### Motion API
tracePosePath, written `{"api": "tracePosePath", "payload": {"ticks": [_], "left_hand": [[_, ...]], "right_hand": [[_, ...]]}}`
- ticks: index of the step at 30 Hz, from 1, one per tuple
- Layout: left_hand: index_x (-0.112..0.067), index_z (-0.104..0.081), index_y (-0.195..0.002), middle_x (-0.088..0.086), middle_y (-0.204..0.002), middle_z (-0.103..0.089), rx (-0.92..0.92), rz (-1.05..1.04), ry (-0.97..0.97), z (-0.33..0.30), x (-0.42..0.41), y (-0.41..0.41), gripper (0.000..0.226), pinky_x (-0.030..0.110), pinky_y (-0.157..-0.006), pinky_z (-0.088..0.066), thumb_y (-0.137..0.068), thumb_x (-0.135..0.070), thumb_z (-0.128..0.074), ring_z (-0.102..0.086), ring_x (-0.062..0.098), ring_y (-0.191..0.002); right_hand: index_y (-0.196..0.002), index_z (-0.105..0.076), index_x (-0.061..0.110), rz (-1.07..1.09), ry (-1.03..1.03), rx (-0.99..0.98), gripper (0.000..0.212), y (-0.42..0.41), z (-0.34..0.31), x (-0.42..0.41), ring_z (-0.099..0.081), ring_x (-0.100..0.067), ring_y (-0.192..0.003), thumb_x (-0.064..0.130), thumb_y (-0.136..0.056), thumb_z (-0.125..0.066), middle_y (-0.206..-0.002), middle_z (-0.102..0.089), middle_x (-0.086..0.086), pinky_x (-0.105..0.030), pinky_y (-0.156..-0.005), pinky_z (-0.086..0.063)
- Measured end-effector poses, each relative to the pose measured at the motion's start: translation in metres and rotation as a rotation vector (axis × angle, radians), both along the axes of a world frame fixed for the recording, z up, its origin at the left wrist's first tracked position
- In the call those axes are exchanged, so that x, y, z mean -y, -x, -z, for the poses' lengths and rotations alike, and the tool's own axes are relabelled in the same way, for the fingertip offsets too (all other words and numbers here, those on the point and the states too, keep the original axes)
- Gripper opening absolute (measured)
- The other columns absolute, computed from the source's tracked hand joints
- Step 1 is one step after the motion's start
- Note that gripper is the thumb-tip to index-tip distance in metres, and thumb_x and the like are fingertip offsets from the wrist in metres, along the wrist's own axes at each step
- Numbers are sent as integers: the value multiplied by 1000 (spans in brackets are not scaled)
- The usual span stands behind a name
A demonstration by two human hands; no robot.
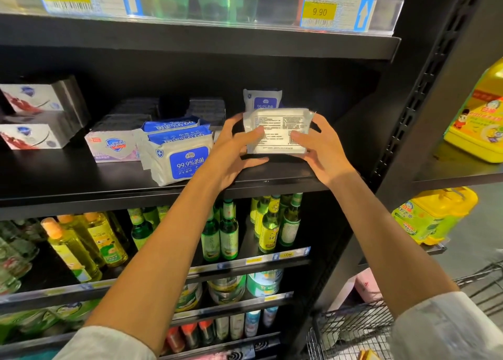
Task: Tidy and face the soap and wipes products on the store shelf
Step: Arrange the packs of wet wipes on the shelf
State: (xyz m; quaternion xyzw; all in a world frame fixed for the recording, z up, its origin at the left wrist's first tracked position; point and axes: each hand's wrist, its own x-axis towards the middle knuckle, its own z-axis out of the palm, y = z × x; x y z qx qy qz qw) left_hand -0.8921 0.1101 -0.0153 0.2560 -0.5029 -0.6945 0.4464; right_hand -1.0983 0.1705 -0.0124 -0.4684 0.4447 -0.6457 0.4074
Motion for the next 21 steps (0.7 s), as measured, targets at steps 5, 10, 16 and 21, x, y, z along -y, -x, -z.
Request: {"api": "tracePosePath", "payload": {"ticks": [5,10,16,21], "left_hand": [[-12,-50,-144,14,-125,-74,22,64,18,2,-1,0,57,56,-99,-58,-93,-6,-75,-73,34,-114],[-11,-53,-144,12,-128,-73,23,72,36,3,0,-1,56,52,-99,-59,-92,2,-73,-72,31,-117],[-11,-54,-141,10,-129,-73,44,-10,88,5,1,0,56,53,-97,-60,-91,3,-74,-72,29,-117],[-12,-54,-138,8,-128,-73,70,-95,117,7,2,0,55,53,-94,-61,-90,4,-76,-71,26,-118]], "right_hand": [[-142,-55,9,-18,50,-58,55,3,4,-2,-68,-28,-125,-6,-92,-71,-132,-71,-11,-50,-103,-56],[-142,-54,10,-39,45,-99,55,2,3,-3,-67,-25,-125,-6,-92,-71,-132,-71,-8,-47,-100,-59],[-141,-54,16,-35,10,-88,39,-1,2,-3,-68,-25,-125,17,-103,-64,-133,-71,-5,-50,-102,-57],[-144,-57,26,-29,-78,-82,62,-9,-4,-4,-72,-27,-116,64,-95,-54,-137,-68,-1,-49,-93,-61]]}}
